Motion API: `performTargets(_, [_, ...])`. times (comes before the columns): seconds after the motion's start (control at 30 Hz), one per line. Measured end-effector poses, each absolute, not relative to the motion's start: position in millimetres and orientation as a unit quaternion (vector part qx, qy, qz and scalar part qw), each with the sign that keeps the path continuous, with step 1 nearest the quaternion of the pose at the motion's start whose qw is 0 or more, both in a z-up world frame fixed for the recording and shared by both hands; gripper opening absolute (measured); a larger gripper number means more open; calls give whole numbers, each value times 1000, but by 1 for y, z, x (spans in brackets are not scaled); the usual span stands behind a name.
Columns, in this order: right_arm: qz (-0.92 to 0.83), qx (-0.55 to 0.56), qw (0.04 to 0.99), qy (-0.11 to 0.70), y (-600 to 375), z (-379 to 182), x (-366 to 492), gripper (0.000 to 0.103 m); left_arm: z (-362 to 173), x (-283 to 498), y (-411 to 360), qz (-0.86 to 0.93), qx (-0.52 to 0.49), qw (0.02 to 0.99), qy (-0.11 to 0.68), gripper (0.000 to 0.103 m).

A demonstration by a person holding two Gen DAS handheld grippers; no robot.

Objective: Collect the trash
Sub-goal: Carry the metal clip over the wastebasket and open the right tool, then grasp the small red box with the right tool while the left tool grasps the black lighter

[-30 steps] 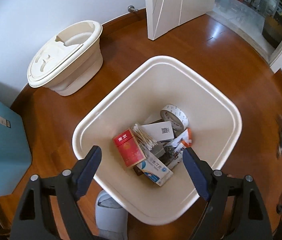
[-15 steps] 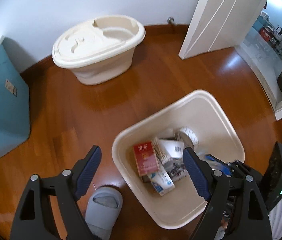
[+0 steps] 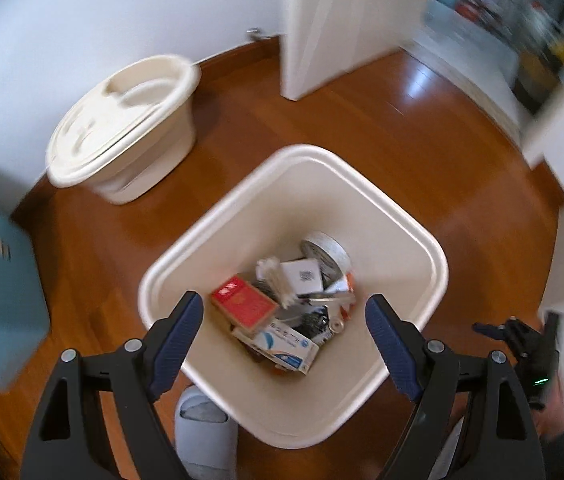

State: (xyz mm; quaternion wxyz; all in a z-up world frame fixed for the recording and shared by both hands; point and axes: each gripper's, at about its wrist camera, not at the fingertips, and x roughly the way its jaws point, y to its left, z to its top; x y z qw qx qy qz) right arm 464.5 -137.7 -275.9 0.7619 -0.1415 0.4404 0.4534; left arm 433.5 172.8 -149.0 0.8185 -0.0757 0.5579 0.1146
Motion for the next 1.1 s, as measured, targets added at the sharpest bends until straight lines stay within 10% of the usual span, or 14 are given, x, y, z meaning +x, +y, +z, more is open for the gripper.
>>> performTargets(0.23, [514, -430, 597, 441, -139, -406, 387, 76, -167, 443, 117, 64, -43, 809, 583, 83])
performTargets(0.63, [511, -535, 513, 435, -110, -459, 388, 75, -185, 445, 87, 42, -41, 788, 613, 83])
performTargets(0.8, [519, -499, 513, 468, -103, -456, 389, 32, -195, 443, 66, 28, -40, 778, 626, 83])
performTargets(0.93, [505, -389, 569, 519, -130, -446, 397, 31, -214, 438, 34, 23, -34, 766, 641, 103])
performTargets(1.1, [446, -193, 677, 553, -212, -415, 397, 31, -245, 447, -14, 18, -69, 743, 666, 103])
